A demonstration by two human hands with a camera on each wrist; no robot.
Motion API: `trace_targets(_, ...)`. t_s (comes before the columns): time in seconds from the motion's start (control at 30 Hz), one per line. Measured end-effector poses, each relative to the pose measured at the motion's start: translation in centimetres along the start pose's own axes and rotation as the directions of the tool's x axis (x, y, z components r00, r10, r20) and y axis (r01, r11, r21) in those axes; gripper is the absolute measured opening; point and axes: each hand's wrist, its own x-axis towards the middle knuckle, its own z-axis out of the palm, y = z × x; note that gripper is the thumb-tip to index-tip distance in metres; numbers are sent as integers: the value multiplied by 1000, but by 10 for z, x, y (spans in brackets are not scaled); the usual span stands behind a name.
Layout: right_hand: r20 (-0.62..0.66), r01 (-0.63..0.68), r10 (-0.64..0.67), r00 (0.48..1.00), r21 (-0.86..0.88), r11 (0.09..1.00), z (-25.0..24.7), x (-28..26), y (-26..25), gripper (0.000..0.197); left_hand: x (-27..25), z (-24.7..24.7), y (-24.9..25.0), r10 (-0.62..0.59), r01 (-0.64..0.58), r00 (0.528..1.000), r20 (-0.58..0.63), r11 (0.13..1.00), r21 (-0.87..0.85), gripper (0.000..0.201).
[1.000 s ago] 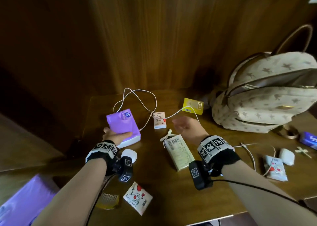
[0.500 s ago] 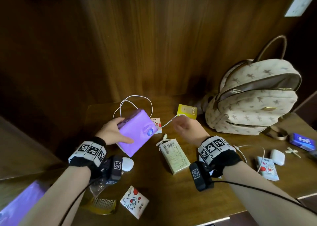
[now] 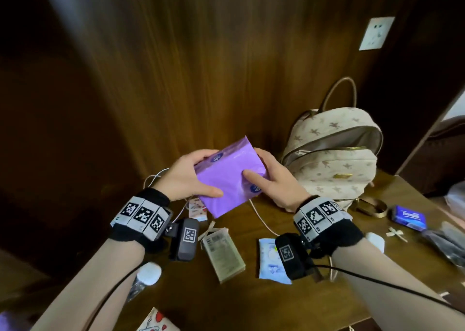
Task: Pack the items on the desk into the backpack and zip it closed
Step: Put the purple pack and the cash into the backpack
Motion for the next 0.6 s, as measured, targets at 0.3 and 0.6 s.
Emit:
trace_targets(0.3, -369, 283, -273, 888, -26, 959, -132, -4, -10, 27, 68, 72, 58, 137, -173, 972, -189, 967, -187, 56)
trace_targets(0.6, -607, 189, -164, 778, -24, 982, -244, -16, 51, 37, 130, 149, 86, 239, -219, 945, -224, 970, 108, 23)
